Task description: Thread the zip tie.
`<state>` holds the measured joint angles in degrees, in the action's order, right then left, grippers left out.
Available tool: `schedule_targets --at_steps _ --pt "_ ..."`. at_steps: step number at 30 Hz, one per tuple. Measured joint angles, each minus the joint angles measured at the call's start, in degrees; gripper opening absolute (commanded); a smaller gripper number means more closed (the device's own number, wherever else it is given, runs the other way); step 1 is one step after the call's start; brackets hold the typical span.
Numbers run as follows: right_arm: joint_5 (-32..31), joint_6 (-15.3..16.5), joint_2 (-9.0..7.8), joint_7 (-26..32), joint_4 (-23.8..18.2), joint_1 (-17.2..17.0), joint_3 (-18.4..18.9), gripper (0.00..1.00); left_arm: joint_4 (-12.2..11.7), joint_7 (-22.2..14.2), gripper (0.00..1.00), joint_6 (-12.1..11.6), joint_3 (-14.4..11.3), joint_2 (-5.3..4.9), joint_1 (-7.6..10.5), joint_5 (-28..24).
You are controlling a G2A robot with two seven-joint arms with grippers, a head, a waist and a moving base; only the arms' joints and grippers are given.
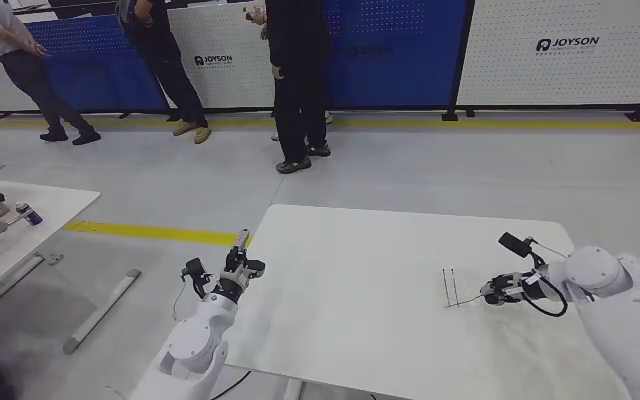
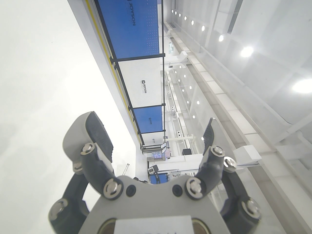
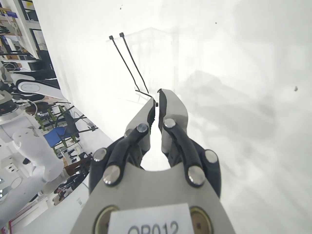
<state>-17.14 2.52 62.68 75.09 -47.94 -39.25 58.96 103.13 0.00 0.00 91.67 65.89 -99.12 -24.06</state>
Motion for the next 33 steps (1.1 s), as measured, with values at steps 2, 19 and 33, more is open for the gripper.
schedule_targets --at_steps 2,19,33 --pt "0.1 0.0 0.02 0.0 0.2 0.1 -0.1 0.31 0.0 0.0 1.0 0.0 0.0 0.0 0.0 0.0" --pt "-0.8 -2.7 0.83 -0.6 0.7 1.3 -2.9 0.22 0.0 0.0 1.0 0.0 0.0 0.0 0.0 0.0" --pt "-1.1 -3.9 1.25 -1.0 1.1 2.4 -4.2 0.0 0.0 0.0 1.0 0.0 0.0 0.0 0.0 0.0"
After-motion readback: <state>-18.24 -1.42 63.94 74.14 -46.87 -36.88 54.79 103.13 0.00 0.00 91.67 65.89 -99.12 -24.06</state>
